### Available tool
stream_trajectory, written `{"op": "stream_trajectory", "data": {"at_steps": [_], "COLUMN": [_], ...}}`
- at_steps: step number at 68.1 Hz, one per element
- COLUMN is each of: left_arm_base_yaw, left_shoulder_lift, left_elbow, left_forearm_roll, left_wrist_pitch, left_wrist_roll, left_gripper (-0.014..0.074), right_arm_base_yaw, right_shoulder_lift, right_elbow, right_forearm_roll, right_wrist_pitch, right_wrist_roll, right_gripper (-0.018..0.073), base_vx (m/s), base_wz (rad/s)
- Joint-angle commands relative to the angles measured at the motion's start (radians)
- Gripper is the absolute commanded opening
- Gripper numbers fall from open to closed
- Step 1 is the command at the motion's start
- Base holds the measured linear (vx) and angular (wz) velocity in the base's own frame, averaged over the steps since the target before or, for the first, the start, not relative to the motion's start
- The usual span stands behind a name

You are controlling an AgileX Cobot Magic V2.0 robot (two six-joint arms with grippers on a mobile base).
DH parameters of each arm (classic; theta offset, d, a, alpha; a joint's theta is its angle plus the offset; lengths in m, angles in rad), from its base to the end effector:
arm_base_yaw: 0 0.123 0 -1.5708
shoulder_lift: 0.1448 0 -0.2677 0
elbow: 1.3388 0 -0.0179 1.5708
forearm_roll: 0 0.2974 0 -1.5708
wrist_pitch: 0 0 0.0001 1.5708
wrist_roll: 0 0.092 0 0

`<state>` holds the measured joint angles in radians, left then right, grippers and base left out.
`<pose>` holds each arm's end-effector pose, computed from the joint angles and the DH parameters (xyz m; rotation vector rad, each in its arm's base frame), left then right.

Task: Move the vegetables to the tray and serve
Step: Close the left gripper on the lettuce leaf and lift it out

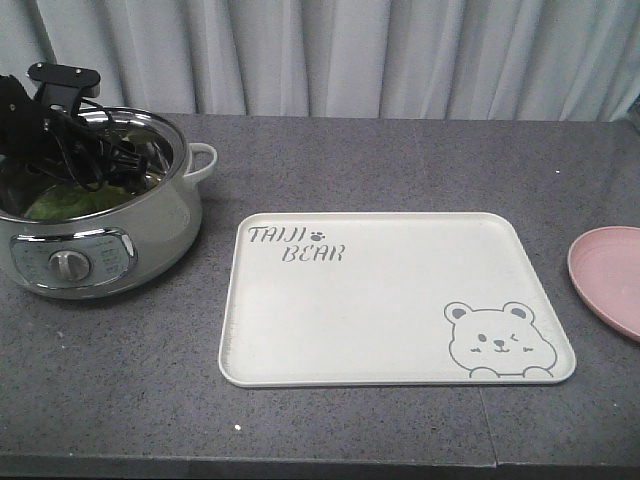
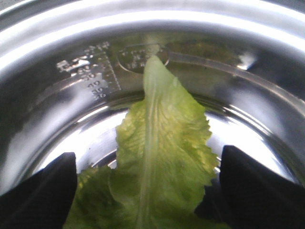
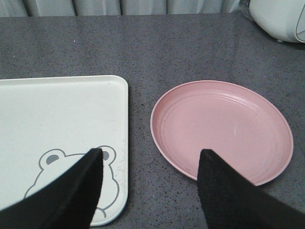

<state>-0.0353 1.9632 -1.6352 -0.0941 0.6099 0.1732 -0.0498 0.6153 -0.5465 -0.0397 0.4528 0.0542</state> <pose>0.4902 -0.0223 0.2305 0.1832 2.4112 -0.0374 0.1861 -0.0109 0.2920 0.0796 2.0034 -0.0375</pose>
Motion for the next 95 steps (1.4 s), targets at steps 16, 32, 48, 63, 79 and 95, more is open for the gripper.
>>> {"op": "stream_trajectory", "data": {"at_steps": [16,32,48,63,79,95], "left_arm_base_yaw": [-0.002,-0.002,-0.002,-0.002,-0.002,-0.002], "left_shoulder_lift": [-0.031,-0.031,-0.031,-0.041,-0.100,-0.168], "left_elbow": [-0.034,-0.034,-0.034,-0.034,-0.034,-0.034], "left_forearm_roll": [-0.009,-0.009,-0.009,-0.009,-0.008,-0.009], "left_wrist_pitch": [-0.066,-0.067,-0.067,-0.047,-0.015,-0.002], "left_wrist_roll": [-0.010,-0.010,-0.010,-0.010,-0.010,-0.010], "left_gripper": [0.0535,0.0350,0.0176,0.0117,0.0118,0.0118], "right_arm_base_yaw": [0.002,0.002,0.002,0.002,0.002,0.002], "right_shoulder_lift": [0.007,0.007,0.007,0.007,0.007,0.007], "right_elbow": [-0.033,-0.033,-0.033,-0.033,-0.033,-0.033], "right_forearm_roll": [-0.007,-0.007,-0.007,-0.007,-0.007,-0.007], "right_wrist_pitch": [-0.063,-0.063,-0.063,-0.063,-0.063,-0.065], "right_wrist_roll": [-0.006,-0.006,-0.006,-0.006,-0.006,-0.006], "right_gripper": [0.0419,0.0419,0.0419,0.0419,0.0419,0.0419], "base_vx": [0.00,0.00,0.00,0.00,0.00,0.00], "base_wz": [0.00,0.00,0.00,0.00,0.00,0.00]}}
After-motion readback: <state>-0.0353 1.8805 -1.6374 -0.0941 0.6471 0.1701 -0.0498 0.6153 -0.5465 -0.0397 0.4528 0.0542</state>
